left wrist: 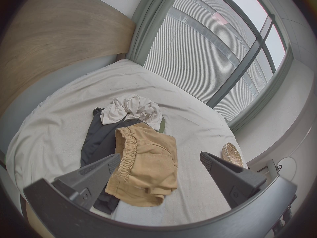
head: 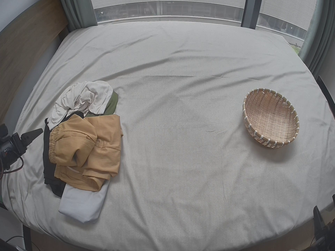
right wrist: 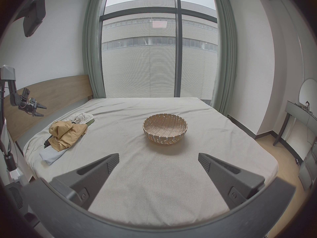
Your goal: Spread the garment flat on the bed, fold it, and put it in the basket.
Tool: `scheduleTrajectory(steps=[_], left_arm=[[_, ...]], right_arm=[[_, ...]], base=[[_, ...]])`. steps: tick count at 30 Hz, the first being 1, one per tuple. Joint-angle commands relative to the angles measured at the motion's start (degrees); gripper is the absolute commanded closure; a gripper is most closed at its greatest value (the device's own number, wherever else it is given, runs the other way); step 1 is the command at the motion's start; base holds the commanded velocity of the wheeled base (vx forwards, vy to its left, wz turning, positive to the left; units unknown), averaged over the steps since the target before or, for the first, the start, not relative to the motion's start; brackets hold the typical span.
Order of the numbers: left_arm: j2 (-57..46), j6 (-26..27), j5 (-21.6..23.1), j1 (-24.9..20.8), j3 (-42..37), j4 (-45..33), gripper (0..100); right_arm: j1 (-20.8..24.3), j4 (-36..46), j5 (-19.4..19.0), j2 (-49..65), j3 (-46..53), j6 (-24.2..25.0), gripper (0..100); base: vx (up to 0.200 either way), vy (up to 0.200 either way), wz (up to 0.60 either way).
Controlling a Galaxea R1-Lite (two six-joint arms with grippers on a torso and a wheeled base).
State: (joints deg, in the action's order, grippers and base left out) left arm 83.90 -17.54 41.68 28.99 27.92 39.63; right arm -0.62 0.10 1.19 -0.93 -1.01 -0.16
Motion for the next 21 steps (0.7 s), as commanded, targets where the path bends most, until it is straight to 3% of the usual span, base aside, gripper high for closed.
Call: scheduleTrajectory(steps=[1,7,21], left_arm=[[10.15,-0.21,0.24,0.28,0.38,6.07,0],[17.79,-0.39,-0.28,-0.07,2.58,13.10,0],[25.35,-3.11,-1.25,-4.03,10.76,13.19,0]], right_arm=[[-0.08,-0.01,-0.05,0.93,1.01,-0.02,0],[-0.08,-0.01,0.04,0.93,1.01,-0.02,0],[-0.08,-0.01,0.04,0.93,1.01,-0.02,0]], base=[[0.000,0.000,0.00],[0.000,0.000,0.00],[0.000,0.000,0.00]])
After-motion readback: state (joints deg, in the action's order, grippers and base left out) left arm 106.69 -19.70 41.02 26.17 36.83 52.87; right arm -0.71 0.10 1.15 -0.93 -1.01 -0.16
